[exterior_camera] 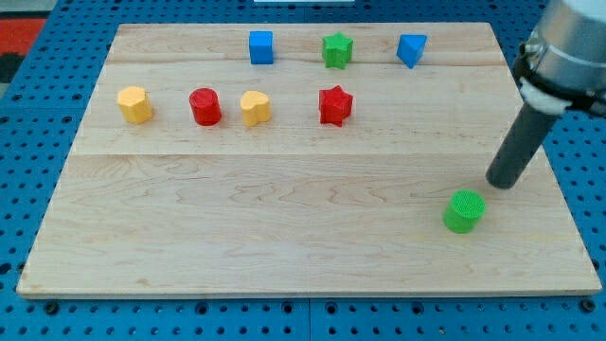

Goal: Push green star into red star

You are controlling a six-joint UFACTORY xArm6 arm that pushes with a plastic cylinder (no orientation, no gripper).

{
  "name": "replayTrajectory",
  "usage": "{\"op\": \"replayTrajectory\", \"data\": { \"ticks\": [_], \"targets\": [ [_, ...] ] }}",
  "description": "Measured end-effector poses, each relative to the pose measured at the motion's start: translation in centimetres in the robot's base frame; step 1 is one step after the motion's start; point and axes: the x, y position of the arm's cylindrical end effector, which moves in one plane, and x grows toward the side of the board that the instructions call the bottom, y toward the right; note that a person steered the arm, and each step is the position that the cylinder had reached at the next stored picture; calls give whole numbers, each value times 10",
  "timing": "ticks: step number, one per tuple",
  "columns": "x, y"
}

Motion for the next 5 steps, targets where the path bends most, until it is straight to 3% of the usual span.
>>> {"op": "replayTrajectory", "data": {
  "ticks": [3,4,5],
  "targets": [
    [-222,22],
    [-266,-15],
    [-263,-100]
  ]
}}
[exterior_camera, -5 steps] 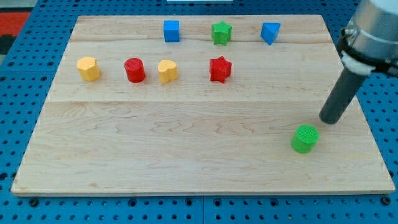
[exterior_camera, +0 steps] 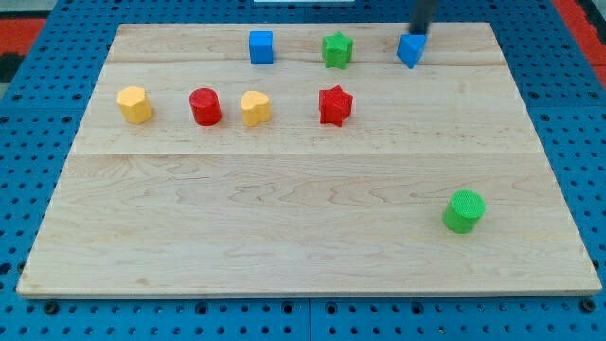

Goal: Push green star into red star

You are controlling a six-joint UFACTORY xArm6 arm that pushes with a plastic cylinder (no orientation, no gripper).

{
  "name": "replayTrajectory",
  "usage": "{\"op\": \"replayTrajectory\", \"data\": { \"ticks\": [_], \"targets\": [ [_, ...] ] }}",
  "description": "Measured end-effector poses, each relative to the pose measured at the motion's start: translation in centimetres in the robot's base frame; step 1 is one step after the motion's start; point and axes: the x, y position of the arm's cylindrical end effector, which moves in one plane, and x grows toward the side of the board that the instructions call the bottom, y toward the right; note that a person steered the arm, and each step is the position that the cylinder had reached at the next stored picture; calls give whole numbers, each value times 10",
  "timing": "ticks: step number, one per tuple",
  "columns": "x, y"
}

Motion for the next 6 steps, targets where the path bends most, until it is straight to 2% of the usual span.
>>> {"op": "replayTrajectory", "data": {
  "ticks": [1,2,3,4,5,6],
  "targets": [
    [0,-70],
    [22,-75],
    [72,-71],
    [71,-104],
    [47,-137],
    [66,-162]
  ]
}}
